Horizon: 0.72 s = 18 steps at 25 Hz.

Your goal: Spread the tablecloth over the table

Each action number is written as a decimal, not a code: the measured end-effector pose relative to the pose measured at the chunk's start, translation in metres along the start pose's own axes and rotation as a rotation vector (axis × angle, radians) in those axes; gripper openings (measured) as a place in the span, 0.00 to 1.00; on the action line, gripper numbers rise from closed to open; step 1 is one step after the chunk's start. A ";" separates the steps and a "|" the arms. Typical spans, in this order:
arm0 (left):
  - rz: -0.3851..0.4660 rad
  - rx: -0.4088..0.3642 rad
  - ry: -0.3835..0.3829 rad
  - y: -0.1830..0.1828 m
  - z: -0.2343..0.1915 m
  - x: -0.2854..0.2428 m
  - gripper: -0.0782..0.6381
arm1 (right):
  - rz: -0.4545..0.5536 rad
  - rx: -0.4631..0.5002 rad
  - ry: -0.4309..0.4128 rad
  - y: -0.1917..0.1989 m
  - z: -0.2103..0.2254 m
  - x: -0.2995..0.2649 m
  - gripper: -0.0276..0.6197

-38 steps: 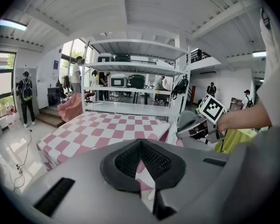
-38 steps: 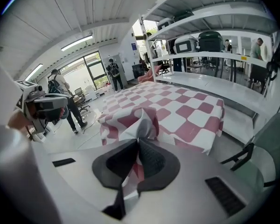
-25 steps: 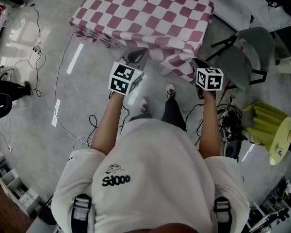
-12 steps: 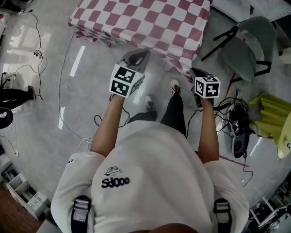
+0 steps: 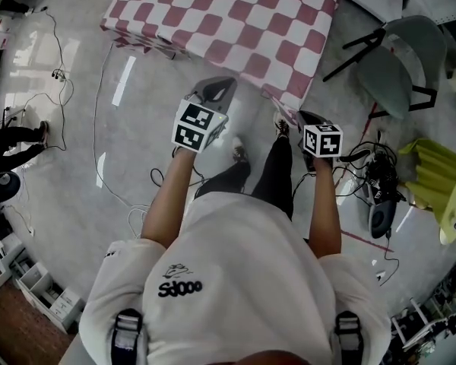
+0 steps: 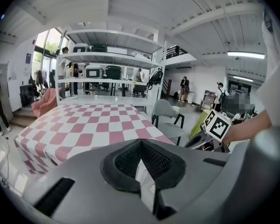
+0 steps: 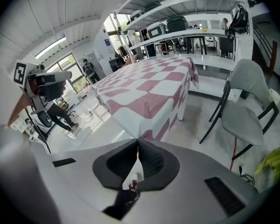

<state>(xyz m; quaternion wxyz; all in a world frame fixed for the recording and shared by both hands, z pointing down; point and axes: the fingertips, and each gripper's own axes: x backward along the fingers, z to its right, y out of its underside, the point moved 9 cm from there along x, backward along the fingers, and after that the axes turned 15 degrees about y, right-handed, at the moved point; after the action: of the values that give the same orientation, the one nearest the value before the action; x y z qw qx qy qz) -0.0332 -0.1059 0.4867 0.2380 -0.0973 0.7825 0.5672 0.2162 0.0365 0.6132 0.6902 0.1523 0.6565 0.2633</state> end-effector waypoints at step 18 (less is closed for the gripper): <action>0.028 0.012 -0.045 -0.004 -0.023 0.015 0.14 | 0.126 0.030 0.037 -0.056 -0.006 0.020 0.23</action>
<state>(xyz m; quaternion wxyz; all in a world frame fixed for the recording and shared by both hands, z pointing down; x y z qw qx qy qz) -0.0504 -0.1266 0.4820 0.2484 -0.0722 0.7817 0.5676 0.2190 0.0010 0.5649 0.6575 0.1990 0.6622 0.2992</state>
